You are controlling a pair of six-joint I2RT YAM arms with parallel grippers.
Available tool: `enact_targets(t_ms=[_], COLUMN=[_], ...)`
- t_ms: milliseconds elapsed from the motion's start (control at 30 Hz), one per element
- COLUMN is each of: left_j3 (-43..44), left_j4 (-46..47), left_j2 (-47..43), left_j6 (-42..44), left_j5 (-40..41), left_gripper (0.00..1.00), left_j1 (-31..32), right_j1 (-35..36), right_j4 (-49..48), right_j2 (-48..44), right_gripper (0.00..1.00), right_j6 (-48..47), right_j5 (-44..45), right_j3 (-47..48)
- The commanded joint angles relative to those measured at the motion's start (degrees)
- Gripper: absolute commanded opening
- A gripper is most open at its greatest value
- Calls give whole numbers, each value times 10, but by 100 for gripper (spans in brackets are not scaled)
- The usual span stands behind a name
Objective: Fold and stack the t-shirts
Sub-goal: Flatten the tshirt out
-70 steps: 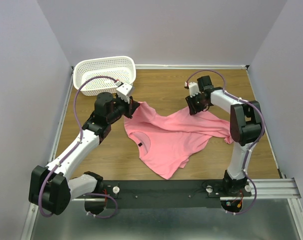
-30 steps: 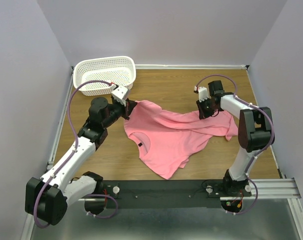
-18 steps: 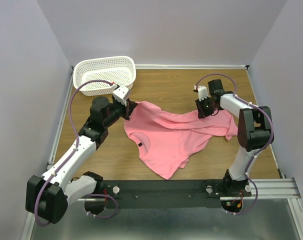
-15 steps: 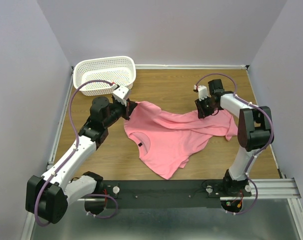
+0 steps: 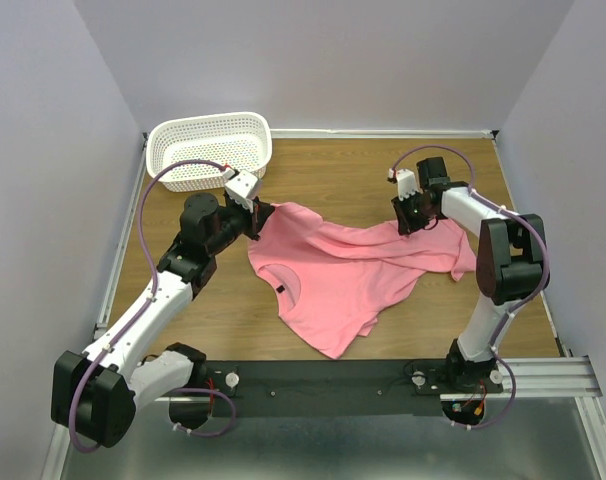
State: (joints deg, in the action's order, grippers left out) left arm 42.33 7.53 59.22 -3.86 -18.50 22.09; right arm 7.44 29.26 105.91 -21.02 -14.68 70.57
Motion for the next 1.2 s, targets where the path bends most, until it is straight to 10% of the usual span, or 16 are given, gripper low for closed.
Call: enact_targets(t_ms=[0,233,633,1167], left_j3=[16,16,21,189], left_j4=[3,3,35,122], left_j2=[-2,-2,-26,-195], left_j6=[6,6,1,-59], left_j5=[-1,-1,6,16], left_gripper=[0,0,0,0], left_j1=[-3,-4,-3,-1], right_j1=[1,1,0,0], right_j4=[5,7,37,121], right_j2=[-13,-47,-191,-375], right_gripper=[24,5,1,1], right_j6=[2,11,19,-1], right_j5=[7,5,40,143], right_j3=[1,7,48,474])
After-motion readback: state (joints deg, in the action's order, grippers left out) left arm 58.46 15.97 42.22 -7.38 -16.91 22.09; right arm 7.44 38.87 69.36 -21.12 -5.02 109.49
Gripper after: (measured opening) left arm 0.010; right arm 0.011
